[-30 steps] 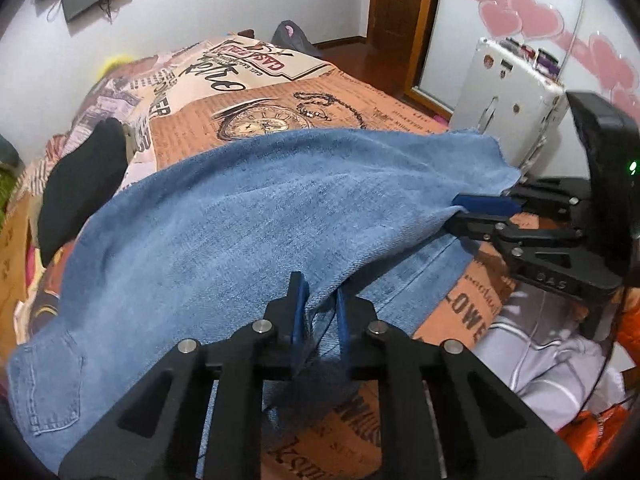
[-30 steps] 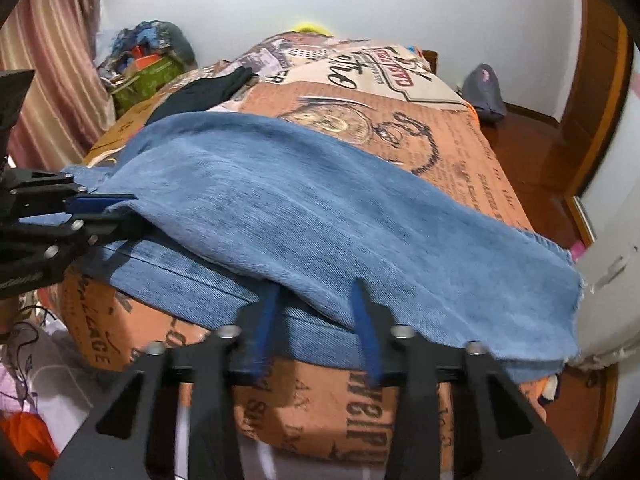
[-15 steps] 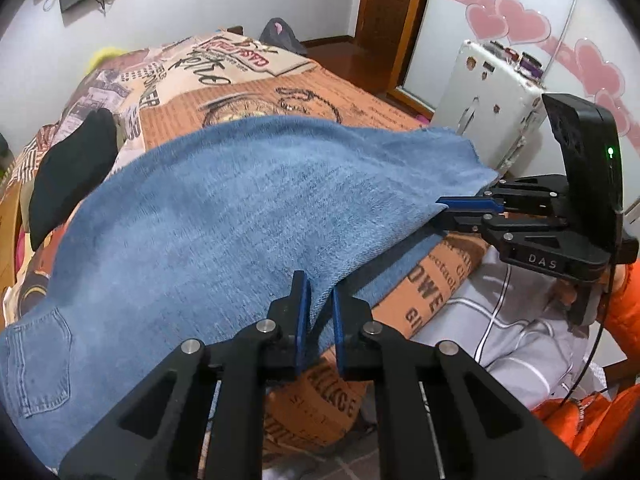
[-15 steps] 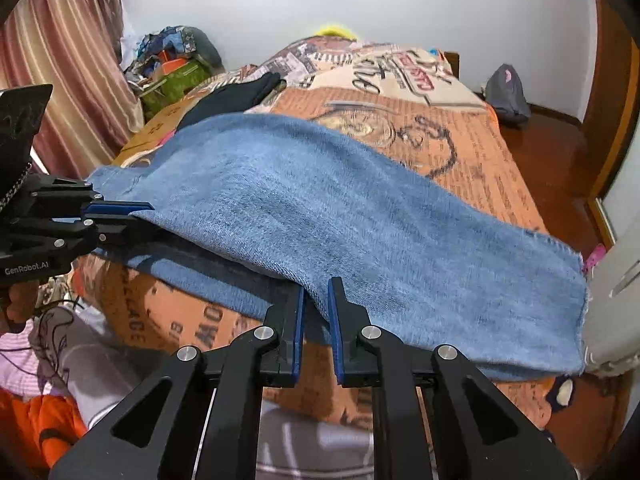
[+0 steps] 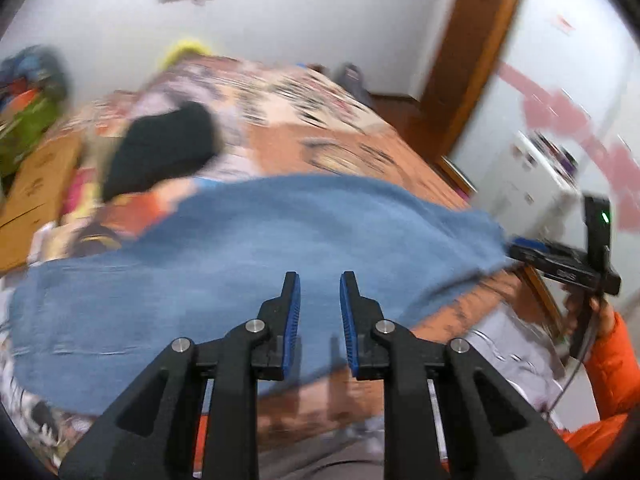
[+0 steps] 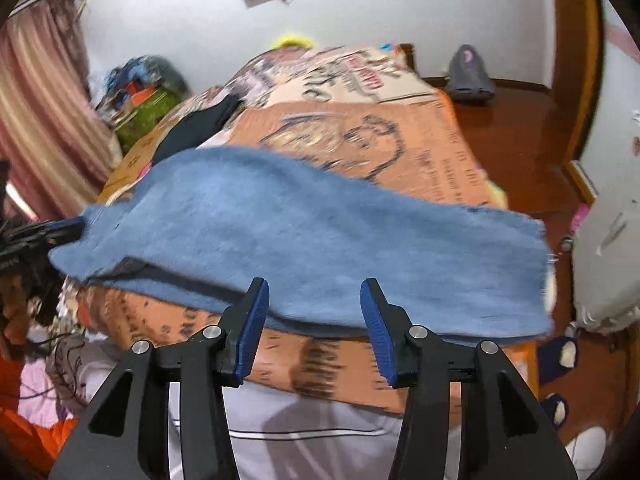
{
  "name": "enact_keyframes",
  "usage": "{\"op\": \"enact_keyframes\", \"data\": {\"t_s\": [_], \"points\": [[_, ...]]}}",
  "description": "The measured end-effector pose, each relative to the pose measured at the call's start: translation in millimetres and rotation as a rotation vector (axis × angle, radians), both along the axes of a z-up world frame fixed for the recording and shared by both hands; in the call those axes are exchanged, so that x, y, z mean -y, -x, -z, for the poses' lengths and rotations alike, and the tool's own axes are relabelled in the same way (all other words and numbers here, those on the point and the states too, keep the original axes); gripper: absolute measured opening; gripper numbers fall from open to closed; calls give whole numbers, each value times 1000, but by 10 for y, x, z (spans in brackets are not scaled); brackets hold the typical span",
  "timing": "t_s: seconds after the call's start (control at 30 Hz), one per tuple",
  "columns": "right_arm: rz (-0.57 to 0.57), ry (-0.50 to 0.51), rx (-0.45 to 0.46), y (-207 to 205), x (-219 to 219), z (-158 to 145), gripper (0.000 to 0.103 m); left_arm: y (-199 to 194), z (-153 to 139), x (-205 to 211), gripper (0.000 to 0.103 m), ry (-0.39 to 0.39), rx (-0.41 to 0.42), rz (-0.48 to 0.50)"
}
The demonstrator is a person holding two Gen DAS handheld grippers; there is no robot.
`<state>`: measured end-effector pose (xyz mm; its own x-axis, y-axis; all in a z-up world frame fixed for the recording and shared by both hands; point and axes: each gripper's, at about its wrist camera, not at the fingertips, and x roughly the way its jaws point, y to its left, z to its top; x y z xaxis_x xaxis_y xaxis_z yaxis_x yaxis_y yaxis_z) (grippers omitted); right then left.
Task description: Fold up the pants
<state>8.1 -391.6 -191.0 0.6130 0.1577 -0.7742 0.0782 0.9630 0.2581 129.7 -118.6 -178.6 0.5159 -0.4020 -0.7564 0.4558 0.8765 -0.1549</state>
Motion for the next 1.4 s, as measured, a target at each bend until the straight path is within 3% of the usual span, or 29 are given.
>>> {"op": "enact_keyframes", "data": {"t_s": [0.2,0.4,0.57,0.63,0.67,0.73,0.8,0.87,1.0,1.1,1.17,1.23,1.3,1.37,1.4], "points": [[128,46,-13,-156,348,-8,44,-305,-273,-1155,20,-43,46,-305],[235,100,-32,-443,639,-9,44,-530,-603,-2325,20,-227,90,-559],[303,148,-43,-620,800,8,47,-649,-730,-3040,43,-351,90,-697],[328,161,-51,-676,866,28,47,-671,-714,-3243,48,-362,92,-715],[338,165,-56,-696,887,40,48,-688,-681,-3324,56,-345,82,-720],[364,176,-69,-735,946,78,48,-774,-509,-3447,60,-278,40,-696],[387,184,-80,-754,984,120,52,-837,-254,-3446,60,-239,-6,-651],[416,184,-87,-743,1031,167,63,-955,97,-3359,60,-215,-70,-598],[433,180,-121,-726,1086,257,65,-1153,685,-3115,60,-134,-192,-536],[432,208,-135,-703,1114,277,66,-1304,928,-2983,60,-114,-238,-524],[434,226,-135,-672,1154,283,76,-1398,1016,-2928,61,-112,-252,-528],[435,238,-132,-648,1210,294,79,-1472,1064,-2913,61,-76,-272,-532],[437,247,-146,-622,1299,335,79,-1519,1083,-2907,58,-69,-285,-541],[445,253,-163,-619,1376,388,79,-1540,1067,-2903,41,-40,-294,-542],[449,250,-169,-614,1423,418,79,-1539,1058,-2887,38,-38,-294,-543]]}}
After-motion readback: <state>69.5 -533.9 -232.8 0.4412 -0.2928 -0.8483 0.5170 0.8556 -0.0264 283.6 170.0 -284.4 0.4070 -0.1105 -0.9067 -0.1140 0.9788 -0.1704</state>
